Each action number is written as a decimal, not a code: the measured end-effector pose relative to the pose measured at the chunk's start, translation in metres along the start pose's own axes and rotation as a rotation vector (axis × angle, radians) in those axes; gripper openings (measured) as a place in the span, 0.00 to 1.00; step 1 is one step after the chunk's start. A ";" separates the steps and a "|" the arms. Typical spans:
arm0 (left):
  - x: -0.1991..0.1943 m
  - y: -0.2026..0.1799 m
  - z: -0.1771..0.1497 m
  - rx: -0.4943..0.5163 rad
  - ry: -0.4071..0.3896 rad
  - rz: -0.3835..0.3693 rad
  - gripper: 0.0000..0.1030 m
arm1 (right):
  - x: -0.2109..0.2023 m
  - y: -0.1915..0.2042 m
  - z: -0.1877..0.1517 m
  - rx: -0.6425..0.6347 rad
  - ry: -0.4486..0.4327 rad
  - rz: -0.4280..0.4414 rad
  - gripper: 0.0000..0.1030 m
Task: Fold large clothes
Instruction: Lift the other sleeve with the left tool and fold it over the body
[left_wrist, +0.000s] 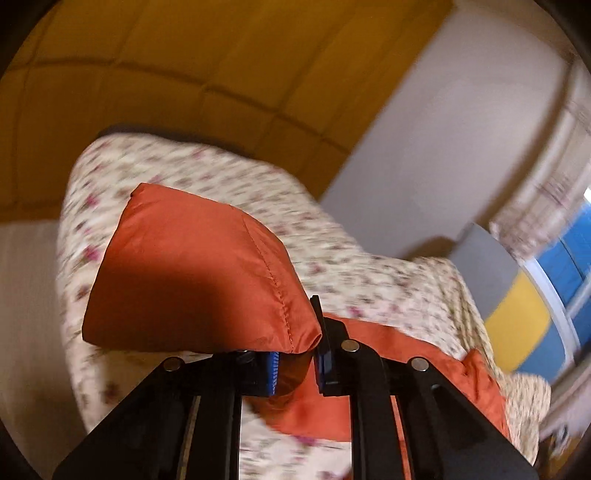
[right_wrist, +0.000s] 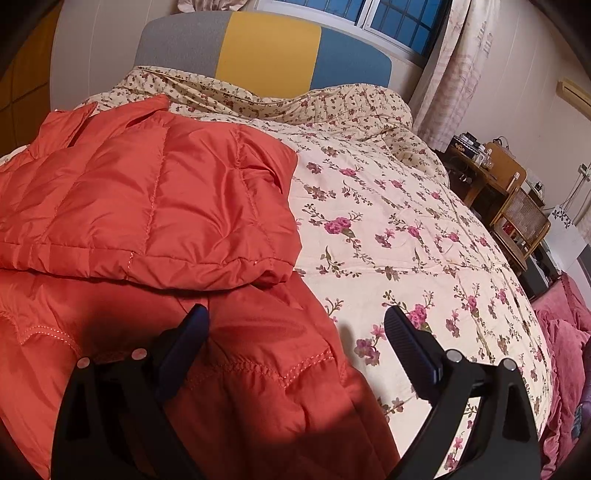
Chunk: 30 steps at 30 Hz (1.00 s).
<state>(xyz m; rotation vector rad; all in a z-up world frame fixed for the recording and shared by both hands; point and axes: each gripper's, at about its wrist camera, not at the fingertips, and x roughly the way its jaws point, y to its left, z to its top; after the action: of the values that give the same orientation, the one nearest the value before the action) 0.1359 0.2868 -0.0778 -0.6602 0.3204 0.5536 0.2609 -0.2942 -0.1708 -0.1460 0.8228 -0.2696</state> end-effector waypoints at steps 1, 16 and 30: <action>-0.001 -0.013 -0.002 0.031 -0.007 -0.021 0.14 | 0.000 0.000 0.000 0.001 0.001 0.002 0.93; -0.030 -0.188 -0.058 0.412 -0.033 -0.322 0.14 | 0.002 0.000 0.000 0.013 0.005 0.015 0.93; -0.019 -0.278 -0.158 0.723 0.073 -0.396 0.14 | 0.003 -0.003 -0.001 0.027 0.009 0.030 0.93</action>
<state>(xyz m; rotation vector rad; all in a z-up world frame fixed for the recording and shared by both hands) 0.2644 -0.0056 -0.0522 -0.0328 0.4152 0.0133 0.2622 -0.2979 -0.1731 -0.1073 0.8294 -0.2532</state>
